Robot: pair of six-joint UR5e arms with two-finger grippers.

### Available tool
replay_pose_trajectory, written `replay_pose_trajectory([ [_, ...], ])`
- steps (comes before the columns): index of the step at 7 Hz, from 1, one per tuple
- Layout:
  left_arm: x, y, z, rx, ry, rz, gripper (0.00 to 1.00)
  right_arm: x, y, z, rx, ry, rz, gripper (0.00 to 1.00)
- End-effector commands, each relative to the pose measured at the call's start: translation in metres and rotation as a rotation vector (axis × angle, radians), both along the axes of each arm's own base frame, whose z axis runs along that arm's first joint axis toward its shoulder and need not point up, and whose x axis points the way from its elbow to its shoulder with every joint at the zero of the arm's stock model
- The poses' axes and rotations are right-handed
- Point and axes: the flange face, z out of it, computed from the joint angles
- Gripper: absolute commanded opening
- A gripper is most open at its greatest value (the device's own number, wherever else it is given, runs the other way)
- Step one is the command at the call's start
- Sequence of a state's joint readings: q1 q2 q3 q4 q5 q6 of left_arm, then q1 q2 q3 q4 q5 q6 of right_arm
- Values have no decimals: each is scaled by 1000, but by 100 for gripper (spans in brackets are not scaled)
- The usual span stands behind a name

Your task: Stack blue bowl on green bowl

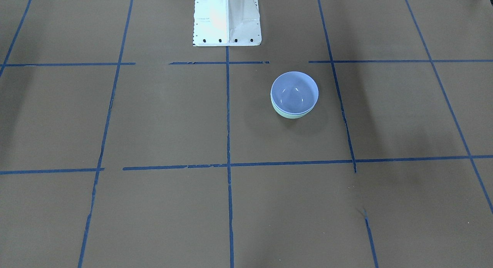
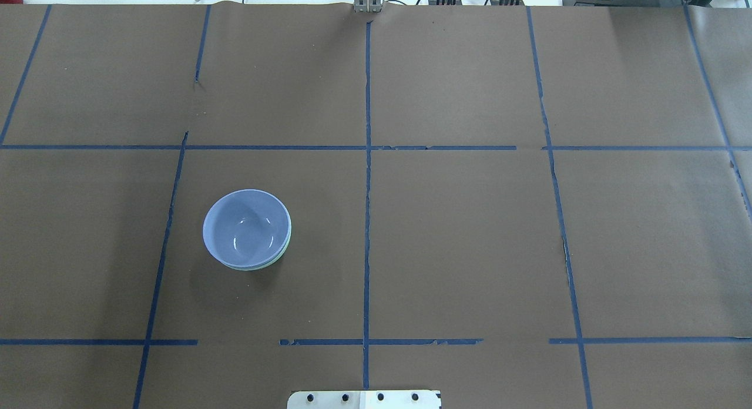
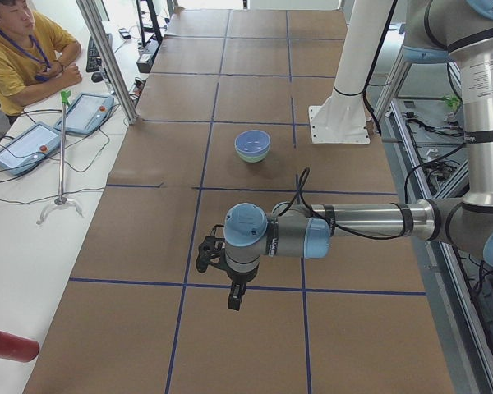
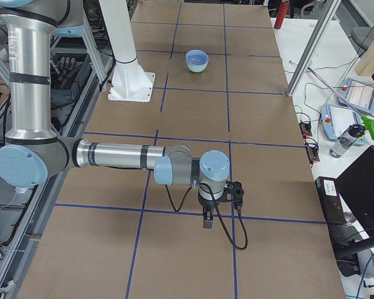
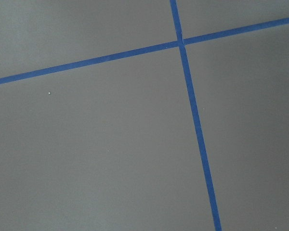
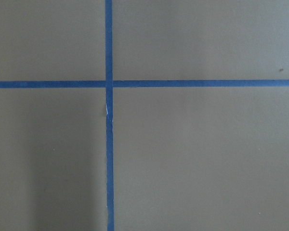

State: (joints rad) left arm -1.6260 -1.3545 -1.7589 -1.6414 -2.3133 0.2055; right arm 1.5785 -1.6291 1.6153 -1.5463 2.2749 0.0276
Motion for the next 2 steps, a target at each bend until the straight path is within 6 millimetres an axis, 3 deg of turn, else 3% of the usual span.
replay_pose_trajectory([
  [1,0,0,-1,2,0,0,100,0,0,0,0,0,0,100],
  [2,0,0,-3,5,0,0,100,0,0,0,0,0,0,100],
])
